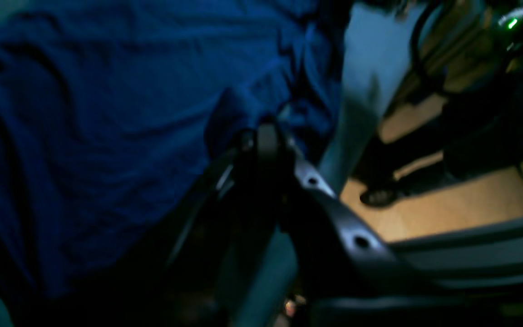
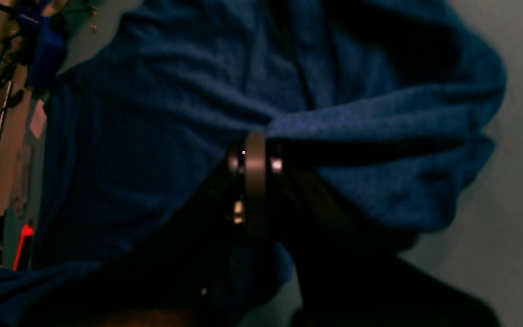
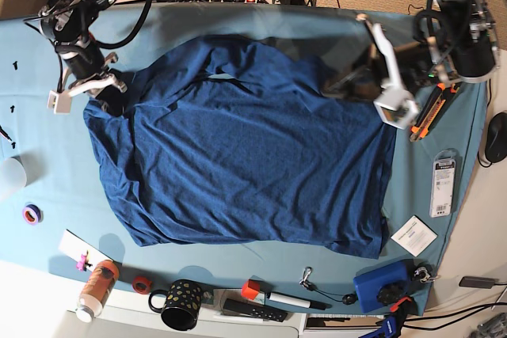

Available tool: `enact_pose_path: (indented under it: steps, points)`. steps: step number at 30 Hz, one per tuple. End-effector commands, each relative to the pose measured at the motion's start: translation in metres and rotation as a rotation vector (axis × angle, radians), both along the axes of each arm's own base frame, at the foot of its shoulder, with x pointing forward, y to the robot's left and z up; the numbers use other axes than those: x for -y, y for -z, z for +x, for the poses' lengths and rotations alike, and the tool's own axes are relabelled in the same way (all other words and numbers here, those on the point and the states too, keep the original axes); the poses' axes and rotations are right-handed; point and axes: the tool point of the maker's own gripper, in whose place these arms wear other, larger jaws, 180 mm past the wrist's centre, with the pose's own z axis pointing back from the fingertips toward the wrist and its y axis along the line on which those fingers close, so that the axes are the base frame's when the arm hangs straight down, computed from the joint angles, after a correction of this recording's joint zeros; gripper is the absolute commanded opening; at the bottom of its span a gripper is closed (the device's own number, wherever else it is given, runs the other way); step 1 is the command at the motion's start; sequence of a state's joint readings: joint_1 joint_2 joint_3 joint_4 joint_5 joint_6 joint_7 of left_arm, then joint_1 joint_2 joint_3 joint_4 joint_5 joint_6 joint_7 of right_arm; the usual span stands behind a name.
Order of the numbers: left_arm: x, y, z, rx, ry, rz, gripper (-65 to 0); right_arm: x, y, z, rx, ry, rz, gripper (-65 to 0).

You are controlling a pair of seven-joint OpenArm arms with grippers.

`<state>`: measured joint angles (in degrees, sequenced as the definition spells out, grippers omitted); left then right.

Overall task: Layout the t-shirt on the table in an organized manner, then fold the t-shirt properly
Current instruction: 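Drag the held shirt edge outward with the left gripper, stretching it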

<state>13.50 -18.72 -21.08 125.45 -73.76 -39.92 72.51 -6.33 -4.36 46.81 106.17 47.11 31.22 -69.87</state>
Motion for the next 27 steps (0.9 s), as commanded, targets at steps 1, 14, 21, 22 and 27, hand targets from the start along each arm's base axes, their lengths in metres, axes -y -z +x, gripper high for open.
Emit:
enact_pose_path:
  steps: [1,14,21,22,27]
  points:
    - [-0.001,-0.016,0.004,0.051,-0.004,-0.039,-65.0,0.0,-0.022,0.01,0.093,-0.018,-0.006,-65.0]
    - [-0.012,-0.051,0.035,0.202,-0.051,-0.042,-65.0,-0.008,-0.058,0.034,0.248,-0.084,-0.02,-65.0]
    - [-0.024,-0.055,0.056,0.272,-0.132,0.031,-65.0,0.005,-0.056,0.035,0.218,-0.076,-0.082,-65.0]
    - [-0.025,-0.055,0.057,0.274,-0.138,0.038,-65.0,0.007,-0.055,0.034,0.209,-0.074,-0.095,-65.0]
    - [-0.034,-0.051,0.067,0.3,-0.196,0.095,-65.0,0.022,-0.054,0.034,0.178,-0.05,-0.16,-65.0]
